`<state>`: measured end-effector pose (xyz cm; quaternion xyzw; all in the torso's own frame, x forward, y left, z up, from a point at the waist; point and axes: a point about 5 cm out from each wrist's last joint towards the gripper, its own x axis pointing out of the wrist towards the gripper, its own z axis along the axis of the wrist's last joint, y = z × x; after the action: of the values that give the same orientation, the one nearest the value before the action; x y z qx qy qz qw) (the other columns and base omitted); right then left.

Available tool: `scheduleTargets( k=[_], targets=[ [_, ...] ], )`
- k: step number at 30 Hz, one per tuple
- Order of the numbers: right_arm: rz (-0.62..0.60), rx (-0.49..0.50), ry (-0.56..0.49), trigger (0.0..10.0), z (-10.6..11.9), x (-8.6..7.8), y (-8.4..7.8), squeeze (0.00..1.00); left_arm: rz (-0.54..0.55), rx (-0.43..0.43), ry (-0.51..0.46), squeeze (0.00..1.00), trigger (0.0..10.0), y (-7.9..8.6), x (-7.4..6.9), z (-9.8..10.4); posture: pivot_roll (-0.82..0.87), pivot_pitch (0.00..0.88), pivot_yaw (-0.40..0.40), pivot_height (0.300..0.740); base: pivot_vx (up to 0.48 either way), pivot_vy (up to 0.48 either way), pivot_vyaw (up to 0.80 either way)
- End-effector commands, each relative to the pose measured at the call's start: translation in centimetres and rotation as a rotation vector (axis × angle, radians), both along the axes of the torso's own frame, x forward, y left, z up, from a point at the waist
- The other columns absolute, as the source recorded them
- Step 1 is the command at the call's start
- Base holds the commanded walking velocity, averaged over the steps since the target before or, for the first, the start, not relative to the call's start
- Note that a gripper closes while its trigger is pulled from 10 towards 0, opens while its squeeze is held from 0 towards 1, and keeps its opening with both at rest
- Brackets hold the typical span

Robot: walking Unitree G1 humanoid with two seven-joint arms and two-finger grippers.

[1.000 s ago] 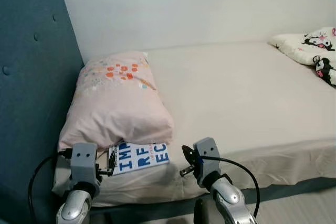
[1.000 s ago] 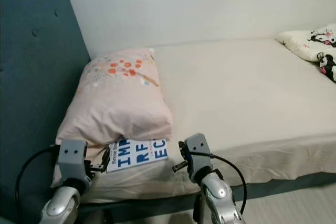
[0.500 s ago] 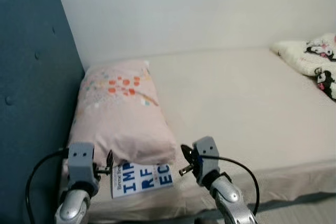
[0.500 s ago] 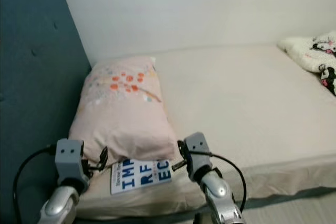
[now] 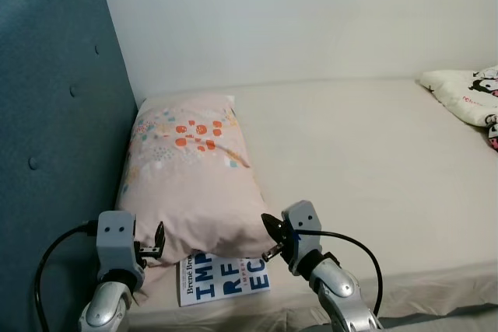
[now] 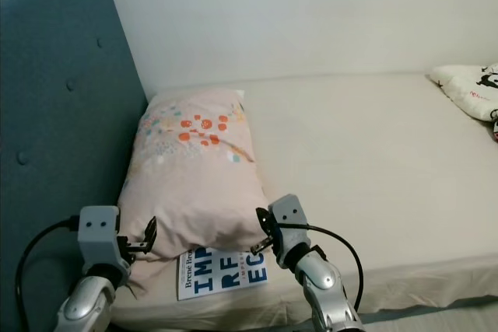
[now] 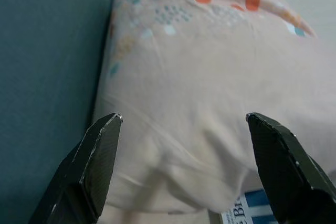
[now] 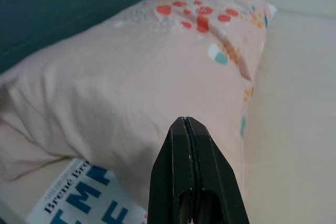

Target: Clean up the room

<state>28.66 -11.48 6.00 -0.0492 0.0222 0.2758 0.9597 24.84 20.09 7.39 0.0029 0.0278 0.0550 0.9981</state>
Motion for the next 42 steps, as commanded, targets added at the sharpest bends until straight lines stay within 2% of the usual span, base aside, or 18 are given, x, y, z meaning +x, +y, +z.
scheduleTargets(
  k=[1,15,21,28,30,32,34,36,38,42],
  targets=[
    [0.014,0.004,0.004,10.0,-0.1,-0.3,0.2,0.0,0.012,-0.008,0.015,0.0,10.0,0.2,-0.3,-0.5,0.04,0.064,-0.04,0.655,0.0,0.0,0.0],
    [0.034,0.013,0.003,10.0,0.0,-0.3,0.2,0.0,0.038,-0.024,0.009,0.0,10.0,0.4,-0.6,-0.5,0.04,0.056,-0.046,0.71,0.0,0.0,0.0],
    [0.058,0.016,0.016,10.0,-0.1,-0.3,0.6,0.0,0.038,-0.039,0.069,0.0,10.0,0.5,-1.1,-2.0,0.04,0.05,-0.047,0.74,0.0,0.0,0.0],
    [0.078,0.009,0.035,10.0,-0.4,-0.2,0.8,0.0,0.017,-0.008,0.093,0.0,10.0,0.3,-1.1,-2.6,0.04,0.046,-0.048,0.74,0.0,0.0,0.0],
    [0.079,0.001,0.071,10.0,-0.8,0.0,0.9,0.0,0.018,-0.018,0.116,0.0,10.0,0.4,-1.2,-3.1,0.04,0.044,-0.046,0.74,0.0,0.0,0.0],
    [0.085,-0.061,0.146,10.0,-2.1,0.0,1.1,0.0,0.038,-0.033,0.145,0.0,10.0,0.6,-1.7,-4.2,0.04,0.044,-0.046,0.74,0.0,0.0,0.0],
    [0.068,-0.143,0.224,10.0,-3.7,-0.2,0.9,0.0,0.005,-0.035,0.211,0.0,10.0,0.4,-2.2,-5.7,0.05,0.044,-0.05,0.74,0.0,0.0,0.0],
    [0.068,-0.143,0.224,10.0,-3.7,-0.2,0.9,0.0,0.005,-0.035,0.211,0.0,10.0,0.4,-2.2,-5.7,0.05,0.044,-0.05,0.74,0.0,0.0,0.0],
    [0.029,-0.164,0.273,10.0,-4.7,-0.3,0.6,0.0,-0.016,-0.033,0.267,0.0,10.0,0.2,-2.4,-6.6,0.05,0.046,-0.052,0.74,0.0,0.0,0.0],
    [0.026,-0.165,0.27,10.0,-4.7,-0.3,0.6,0.0,-0.014,-0.032,0.272,0.0,10.0,0.1,-2.3,-6.7,0.05,0.048,-0.053,0.74,0.0,0.0,0.0]
  ],
)
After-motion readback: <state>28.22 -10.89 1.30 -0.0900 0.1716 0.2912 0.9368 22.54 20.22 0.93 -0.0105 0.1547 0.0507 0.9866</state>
